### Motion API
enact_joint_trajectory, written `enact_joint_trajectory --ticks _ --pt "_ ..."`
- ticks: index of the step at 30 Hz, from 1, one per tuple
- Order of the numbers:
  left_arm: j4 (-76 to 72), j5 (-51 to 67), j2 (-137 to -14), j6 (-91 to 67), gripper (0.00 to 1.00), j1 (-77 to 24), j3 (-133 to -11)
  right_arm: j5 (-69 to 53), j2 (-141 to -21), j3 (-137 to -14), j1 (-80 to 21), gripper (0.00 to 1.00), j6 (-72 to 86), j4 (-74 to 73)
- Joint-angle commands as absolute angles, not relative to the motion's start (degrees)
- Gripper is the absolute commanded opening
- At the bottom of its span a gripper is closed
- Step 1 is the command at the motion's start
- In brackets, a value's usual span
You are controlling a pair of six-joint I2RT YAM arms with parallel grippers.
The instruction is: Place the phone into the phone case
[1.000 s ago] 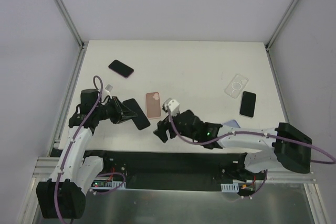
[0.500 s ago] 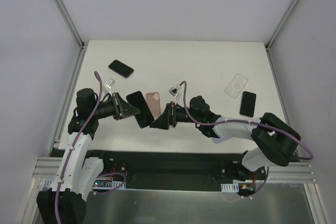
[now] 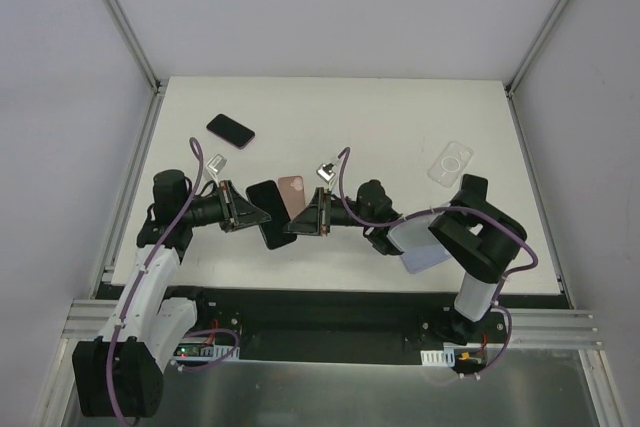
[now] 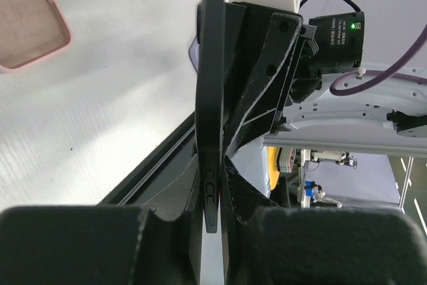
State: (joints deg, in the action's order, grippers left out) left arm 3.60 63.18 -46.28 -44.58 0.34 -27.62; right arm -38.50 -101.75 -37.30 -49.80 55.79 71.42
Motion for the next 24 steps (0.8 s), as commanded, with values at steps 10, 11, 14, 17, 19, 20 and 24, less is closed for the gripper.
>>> enact_joint_trajectory --ticks 10,11,14,17,19,20,24 --pt "-2.64 67.24 -50.62 -46.84 0.71 0.17 -26.63 -39.46 -98.35 -37.18 -47.55 0.01 57.74 87.72" --pt "-2.64 66.45 -50.62 -46.93 0.75 0.18 -26.46 -39.03 -98.26 -36.57 -46.77 0.01 57.92 87.71" --pt "-2.55 64.09 -49.93 -47.46 0.86 0.18 -25.84 -38.50 -98.17 -35.51 -44.83 0.01 58.62 87.71" --pt "-0.37 60.57 -48.26 -46.68 0.91 0.18 -26.10 -37.88 -96.95 -33.14 -42.11 0.01 58.10 86.14" --pt "4.11 54.87 -48.25 -44.75 0.89 0.17 -27.68 -37.53 -95.89 -31.56 -40.61 0.01 56.96 81.93" --pt "5.61 53.19 -48.60 -43.08 0.88 0.18 -28.38 -37.18 -94.06 -31.29 -39.56 0.01 54.43 79.48" --pt "15.62 40.03 -54.73 -39.47 0.78 0.18 -33.73 -32.36 -85.01 -32.42 -38.93 0.01 39.40 47.24"
